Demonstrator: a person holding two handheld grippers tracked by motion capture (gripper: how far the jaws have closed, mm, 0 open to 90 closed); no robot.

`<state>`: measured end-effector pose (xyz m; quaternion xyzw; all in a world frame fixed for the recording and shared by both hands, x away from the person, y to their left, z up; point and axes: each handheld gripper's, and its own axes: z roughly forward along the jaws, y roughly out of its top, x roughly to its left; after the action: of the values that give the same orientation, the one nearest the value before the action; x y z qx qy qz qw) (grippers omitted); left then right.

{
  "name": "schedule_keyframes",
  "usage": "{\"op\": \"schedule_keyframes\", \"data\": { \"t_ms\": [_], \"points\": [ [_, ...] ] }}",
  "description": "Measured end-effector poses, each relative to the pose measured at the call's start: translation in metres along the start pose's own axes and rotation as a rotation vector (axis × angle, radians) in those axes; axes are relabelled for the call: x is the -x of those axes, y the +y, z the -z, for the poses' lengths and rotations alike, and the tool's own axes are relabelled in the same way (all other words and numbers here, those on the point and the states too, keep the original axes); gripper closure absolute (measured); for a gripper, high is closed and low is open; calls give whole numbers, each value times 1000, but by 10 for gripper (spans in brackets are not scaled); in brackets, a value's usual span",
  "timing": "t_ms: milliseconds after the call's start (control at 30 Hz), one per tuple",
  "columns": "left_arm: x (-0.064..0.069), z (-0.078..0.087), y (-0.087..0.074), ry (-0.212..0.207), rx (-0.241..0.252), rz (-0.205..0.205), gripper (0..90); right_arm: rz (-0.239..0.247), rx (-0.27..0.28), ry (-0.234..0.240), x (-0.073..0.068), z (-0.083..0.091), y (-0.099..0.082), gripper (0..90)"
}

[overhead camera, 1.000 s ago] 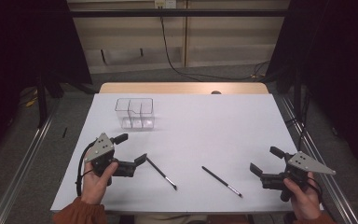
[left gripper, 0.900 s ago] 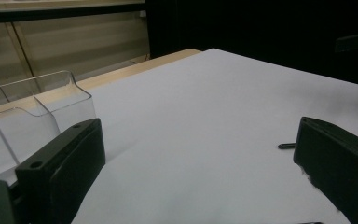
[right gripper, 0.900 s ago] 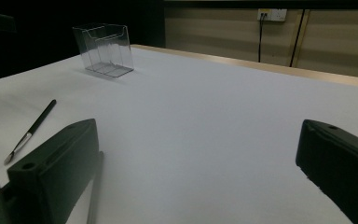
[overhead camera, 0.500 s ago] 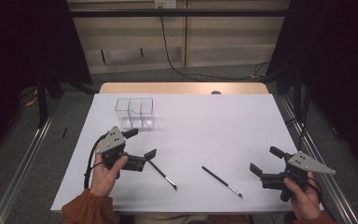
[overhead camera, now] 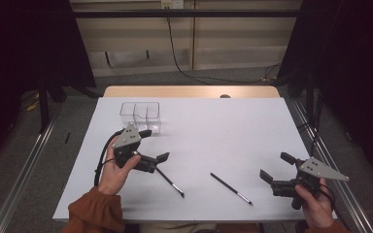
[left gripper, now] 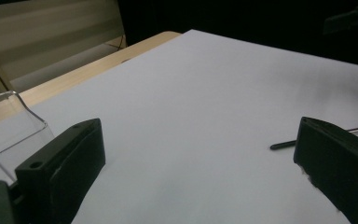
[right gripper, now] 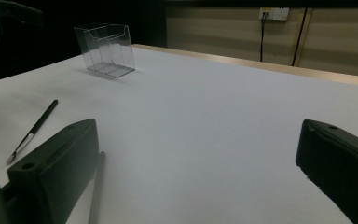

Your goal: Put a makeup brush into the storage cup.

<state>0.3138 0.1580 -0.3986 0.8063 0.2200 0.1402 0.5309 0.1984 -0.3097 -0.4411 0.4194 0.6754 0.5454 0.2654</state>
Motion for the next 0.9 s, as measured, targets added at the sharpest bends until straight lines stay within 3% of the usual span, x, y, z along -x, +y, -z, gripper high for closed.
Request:
{"op": "schedule_keyframes", "data": {
  "t_ms": [367, 500, 533, 800, 900],
  "points": [
    [-3, -2, 9, -49, -119, -34, 26, 2, -4, -1, 0, 0, 0, 0],
    [-3, -7, 8, -22, -174, -41, 20, 1, -5, 0, 0, 0, 0, 0],
    [-4, -8, 8, -30, -199, -53, 28, 1, -4, -1, 0, 0, 0, 0],
    [-4, -15, 7, -98, -317, -39, 27, -1, -7, 2, 0, 0, 0, 0],
    [-5, -16, 6, -97, -361, -57, 29, 0, -9, 3, 0, 0, -1, 0]
  ]
}}
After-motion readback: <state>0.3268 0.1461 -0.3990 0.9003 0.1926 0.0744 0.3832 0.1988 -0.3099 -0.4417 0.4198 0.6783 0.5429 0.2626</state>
